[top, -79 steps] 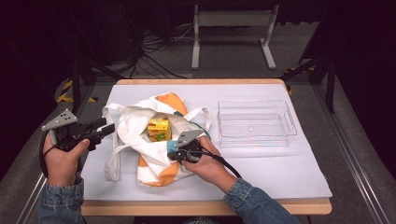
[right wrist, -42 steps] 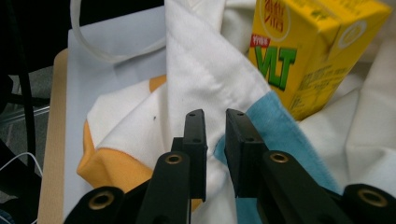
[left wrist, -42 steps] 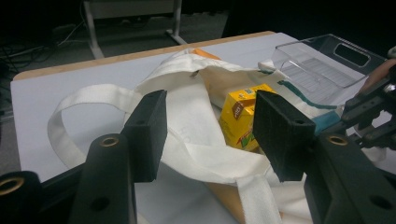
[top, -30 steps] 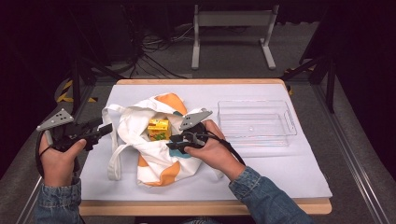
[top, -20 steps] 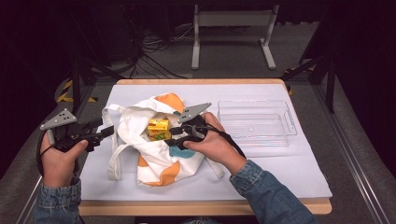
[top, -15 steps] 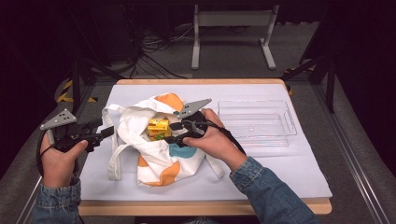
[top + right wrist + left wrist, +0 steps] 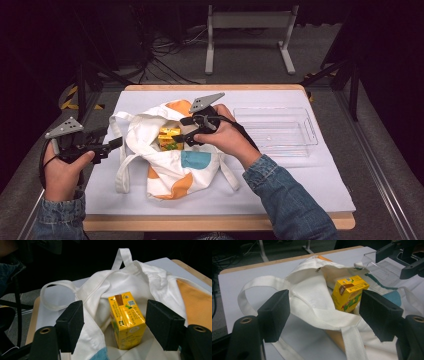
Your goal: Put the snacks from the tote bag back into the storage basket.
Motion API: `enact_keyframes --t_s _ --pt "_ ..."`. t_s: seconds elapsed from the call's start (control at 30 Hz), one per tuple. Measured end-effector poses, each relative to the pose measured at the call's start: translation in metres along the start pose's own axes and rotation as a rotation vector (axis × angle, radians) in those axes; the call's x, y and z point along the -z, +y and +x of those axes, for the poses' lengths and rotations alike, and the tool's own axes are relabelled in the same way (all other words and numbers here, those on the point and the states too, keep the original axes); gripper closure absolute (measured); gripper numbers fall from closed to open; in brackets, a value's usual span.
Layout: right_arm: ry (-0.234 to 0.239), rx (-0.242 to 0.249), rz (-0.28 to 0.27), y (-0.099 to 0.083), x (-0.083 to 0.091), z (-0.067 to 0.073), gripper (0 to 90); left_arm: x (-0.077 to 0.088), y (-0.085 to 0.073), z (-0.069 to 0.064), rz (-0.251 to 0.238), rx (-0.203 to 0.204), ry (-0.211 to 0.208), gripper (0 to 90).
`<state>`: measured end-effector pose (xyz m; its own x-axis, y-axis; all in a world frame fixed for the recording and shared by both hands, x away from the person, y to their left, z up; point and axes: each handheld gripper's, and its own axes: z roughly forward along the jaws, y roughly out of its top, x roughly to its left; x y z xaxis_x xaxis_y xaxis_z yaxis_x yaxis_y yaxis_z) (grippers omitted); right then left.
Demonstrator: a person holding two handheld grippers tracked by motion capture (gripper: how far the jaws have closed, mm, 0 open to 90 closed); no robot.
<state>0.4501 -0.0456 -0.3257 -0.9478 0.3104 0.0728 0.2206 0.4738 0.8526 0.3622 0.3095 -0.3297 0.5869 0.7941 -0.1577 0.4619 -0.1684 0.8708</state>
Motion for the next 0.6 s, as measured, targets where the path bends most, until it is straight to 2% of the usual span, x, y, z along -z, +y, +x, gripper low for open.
enact_keyframes --t_s 0.4,0.5,0.6 --pt "-0.032 0.003 0.006 0.003 -0.019 -0.021 27.0 0.000 0.000 0.000 -0.007 0.001 0.002 24.9" --pt "-0.017 0.012 0.018 0.001 -0.025 -0.025 28.0 -0.001 0.000 0.000 -0.005 0.001 0.007 25.0" --pt "0.009 -0.016 0.008 -0.002 -0.032 -0.031 27.6 -0.003 0.000 0.000 0.001 -0.001 0.008 25.5"
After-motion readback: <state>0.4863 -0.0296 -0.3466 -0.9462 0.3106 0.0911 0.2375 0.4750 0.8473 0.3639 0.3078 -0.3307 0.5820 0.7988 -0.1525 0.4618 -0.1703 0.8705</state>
